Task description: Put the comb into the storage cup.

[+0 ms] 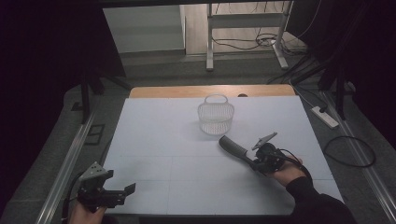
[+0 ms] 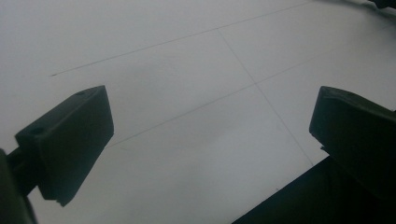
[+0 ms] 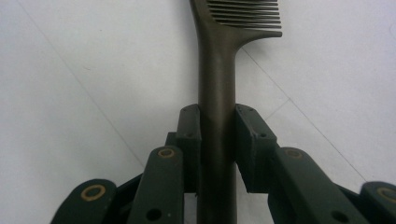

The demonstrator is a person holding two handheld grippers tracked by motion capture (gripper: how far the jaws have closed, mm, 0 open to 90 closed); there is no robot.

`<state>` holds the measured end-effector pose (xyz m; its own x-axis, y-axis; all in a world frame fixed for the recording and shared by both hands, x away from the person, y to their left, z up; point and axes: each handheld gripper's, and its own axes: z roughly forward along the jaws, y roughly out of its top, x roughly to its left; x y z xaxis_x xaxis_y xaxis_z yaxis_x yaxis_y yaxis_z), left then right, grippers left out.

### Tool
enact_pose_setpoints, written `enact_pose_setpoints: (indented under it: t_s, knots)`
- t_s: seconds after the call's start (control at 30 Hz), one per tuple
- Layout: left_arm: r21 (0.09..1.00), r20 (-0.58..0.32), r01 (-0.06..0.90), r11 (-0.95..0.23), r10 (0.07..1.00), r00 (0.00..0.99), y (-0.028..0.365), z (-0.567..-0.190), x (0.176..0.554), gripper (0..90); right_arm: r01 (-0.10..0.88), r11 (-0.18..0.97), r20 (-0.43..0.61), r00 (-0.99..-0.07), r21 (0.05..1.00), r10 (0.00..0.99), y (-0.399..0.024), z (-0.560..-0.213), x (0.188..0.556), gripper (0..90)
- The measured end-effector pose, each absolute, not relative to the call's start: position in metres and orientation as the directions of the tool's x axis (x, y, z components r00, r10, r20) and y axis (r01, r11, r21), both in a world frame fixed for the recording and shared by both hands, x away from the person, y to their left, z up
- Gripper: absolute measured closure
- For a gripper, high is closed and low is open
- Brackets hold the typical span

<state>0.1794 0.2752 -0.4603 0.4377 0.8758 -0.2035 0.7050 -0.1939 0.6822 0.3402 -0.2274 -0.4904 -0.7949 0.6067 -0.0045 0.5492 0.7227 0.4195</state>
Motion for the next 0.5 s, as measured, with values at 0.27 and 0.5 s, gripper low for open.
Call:
enact_pose_setpoints:
  t_s: [0.27,0.5]
  knots:
    - [0.698,-0.237,0.691,-0.188,0.85,0.47,0.274,-0.46,0.184,0.0,0.536,0.705,-0.009,-0.793,0.465,0.609,-0.232,-0.482,0.331,72.5]
    - [0.709,-0.264,0.68,-0.187,0.824,0.501,0.27,-0.461,0.19,0.0,0.517,0.693,-0.026,-0.792,0.502,0.609,-0.237,-0.474,0.323,72.5]
